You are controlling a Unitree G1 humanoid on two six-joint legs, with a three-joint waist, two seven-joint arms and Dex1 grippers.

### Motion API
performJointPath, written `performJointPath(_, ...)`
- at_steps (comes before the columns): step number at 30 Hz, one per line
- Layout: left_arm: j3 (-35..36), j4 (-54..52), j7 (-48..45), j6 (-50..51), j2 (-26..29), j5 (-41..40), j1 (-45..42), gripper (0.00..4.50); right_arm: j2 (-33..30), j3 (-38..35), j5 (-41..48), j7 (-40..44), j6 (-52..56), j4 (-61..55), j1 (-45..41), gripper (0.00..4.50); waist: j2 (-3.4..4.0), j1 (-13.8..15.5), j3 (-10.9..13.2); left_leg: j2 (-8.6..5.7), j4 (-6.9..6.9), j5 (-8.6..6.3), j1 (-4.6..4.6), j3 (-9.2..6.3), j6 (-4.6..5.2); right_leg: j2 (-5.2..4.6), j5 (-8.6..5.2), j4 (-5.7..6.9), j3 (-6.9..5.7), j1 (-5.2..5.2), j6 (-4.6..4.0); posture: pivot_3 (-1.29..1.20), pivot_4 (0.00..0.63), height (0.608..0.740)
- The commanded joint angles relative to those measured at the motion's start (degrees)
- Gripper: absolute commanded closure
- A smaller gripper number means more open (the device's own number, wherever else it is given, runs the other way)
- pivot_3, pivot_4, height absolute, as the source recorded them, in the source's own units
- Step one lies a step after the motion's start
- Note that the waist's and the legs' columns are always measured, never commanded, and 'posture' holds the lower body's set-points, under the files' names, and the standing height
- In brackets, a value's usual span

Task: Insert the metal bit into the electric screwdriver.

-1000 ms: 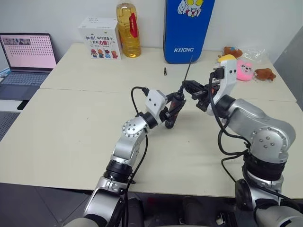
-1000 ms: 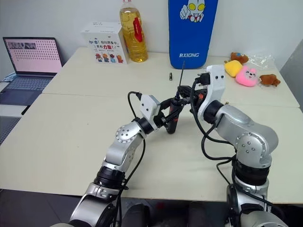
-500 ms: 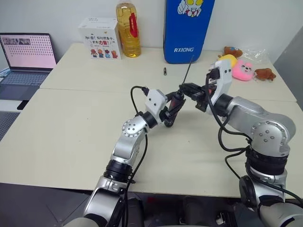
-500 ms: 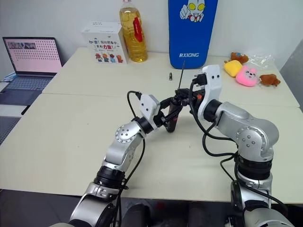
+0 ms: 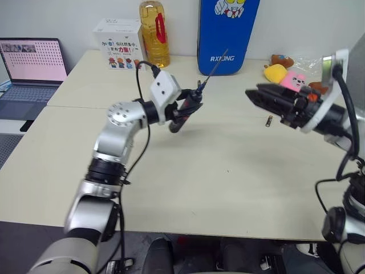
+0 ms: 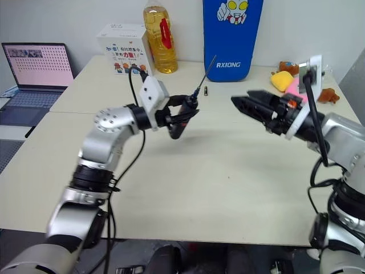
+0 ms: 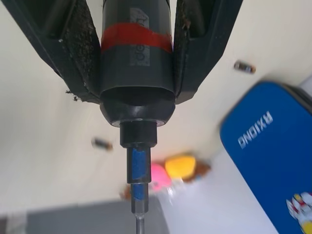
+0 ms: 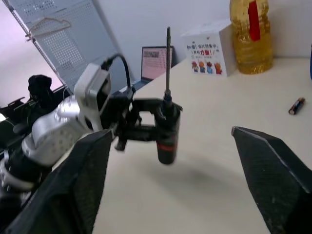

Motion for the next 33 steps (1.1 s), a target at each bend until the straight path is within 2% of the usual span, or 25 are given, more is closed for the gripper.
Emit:
performJointPath(1, -3.09, 3.68, -13.38, -4.07, 6.78, 2.28, -4.15, 2.83, -3.37, 2.36, -0.53, 5.54, -3.3, -9.03, 7.31, 0.01, 0.0, 0.08, 0.01, 0.0, 0.0, 0.0, -0.02, 0.0, 0.0, 0.0, 0.0, 0.0, -0.01, -0.01, 0.0, 0.0, 0.15, 0.74)
performJointPath(4, -6.44, 9.6, -20.68, -7.73, 10.09, 5.64, -6.61, 2.83, -6.58, 7.63, -7.49, 11.13, -8.62, -15.37, 15.34, 0.01, 0.0, 0.35, 0.01, 0.0, 0.02, 0.0, -0.06, 0.0, 0.0, 0.0, -0.01, -0.01, 0.0, -0.03, 0.0, 0.0, 0.15, 0.74)
performJointPath(7, -8.57, 14.46, -22.68, -12.33, 10.02, 8.78, -7.78, 2.83, -8.54, 11.64, -13.05, 14.66, -13.81, -18.29, 20.6, 0.01, -0.03, 0.82, 0.03, -0.01, 0.13, -0.01, -0.13, -0.02, 0.0, 0.0, -0.01, -0.01, -0.01, -0.03, 0.01, 0.0, 0.15, 0.74)
performJointPath(11, -13.34, 22.97, -15.75, -21.23, 2.5, 16.04, -6.32, 2.83, -8.72, 19.49, -25.93, 14.52, -23.0, -19.17, 26.02, 0.01, -0.11, 1.53, 0.04, -0.01, 0.2, -0.01, -0.15, -0.05, 0.01, 0.0, -0.01, 0.0, -0.03, -0.02, 0.01, 0.0, 0.15, 0.74)
performJointPath(16, -12.93, 30.0, -11.21, -25.16, -3.86, 18.26, -6.57, 2.83, -8.25, 22.23, -31.21, 15.25, -27.78, -16.86, 26.94, 0.01, -0.23, 1.55, 0.1, -0.03, 0.27, -0.01, -0.22, -0.06, 0.01, -0.01, -0.01, 0.01, -0.04, -0.04, 0.02, 0.0, 0.15, 0.74)
performJointPath(17, -12.75, 31.18, -10.99, -25.7, -4.82, 18.3, -6.73, 2.28, -8.12, 22.44, -31.84, 15.34, -28.3, -16.33, 26.71, 0.0, -0.23, 1.51, 0.1, -0.03, 0.26, -0.01, -0.22, -0.06, 0.01, -0.01, -0.01, 0.02, -0.05, -0.06, 0.02, 0.0, 0.15, 0.74)
performJointPath(22, -10.76, 33.16, -10.96, -26.26, -6.14, 17.16, -7.47, 1.19, -7.99, 22.72, -34.07, 15.61, -29.62, -14.38, 25.78, 0.0, -0.24, 1.47, 0.11, -0.03, 0.27, 0.0, -0.22, -0.06, 0.01, -0.01, -0.01, 0.06, -0.06, -0.08, 0.02, 0.0, 0.15, 0.74)
performJointPath(27, -5.43, 29.87, -15.28, -22.69, -2.65, 12.03, -7.71, 0.11, -7.82, 22.31, -33.02, 16.9, -29.03, -12.53, 24.46, 0.0, -0.24, 1.28, 0.11, -0.02, 0.25, 0.0, -0.22, -0.06, 0.0, -0.01, -0.01, 0.11, -0.05, -0.13, 0.02, 0.0, 0.15, 0.74)
performJointPath(31, -1.15, 24.91, -18.39, -15.89, 1.25, 7.32, -6.43, 0.01, -8.72, 22.73, -34.04, 19.63, -30.05, -9.85, 22.86, 0.0, -0.24, 1.03, 0.11, -0.01, 0.26, 0.0, -0.22, -0.04, 0.0, 0.0, -0.01, 0.22, -0.03, -0.19, 0.02, 0.0, 0.15, 0.74)
performJointPath(33, 2.88, 18.79, -20.23, -5.5, 5.62, 2.7, -3.59, 0.01, -9.68, 22.57, -34.45, 22.55, -30.72, -5.67, 20.39, 0.0, -0.25, 0.95, 0.11, -0.01, 0.27, 0.01, -0.22, -0.04, 0.0, 0.0, -0.01, 0.23, -0.02, -0.18, 0.02, 0.0, 0.15, 0.74)
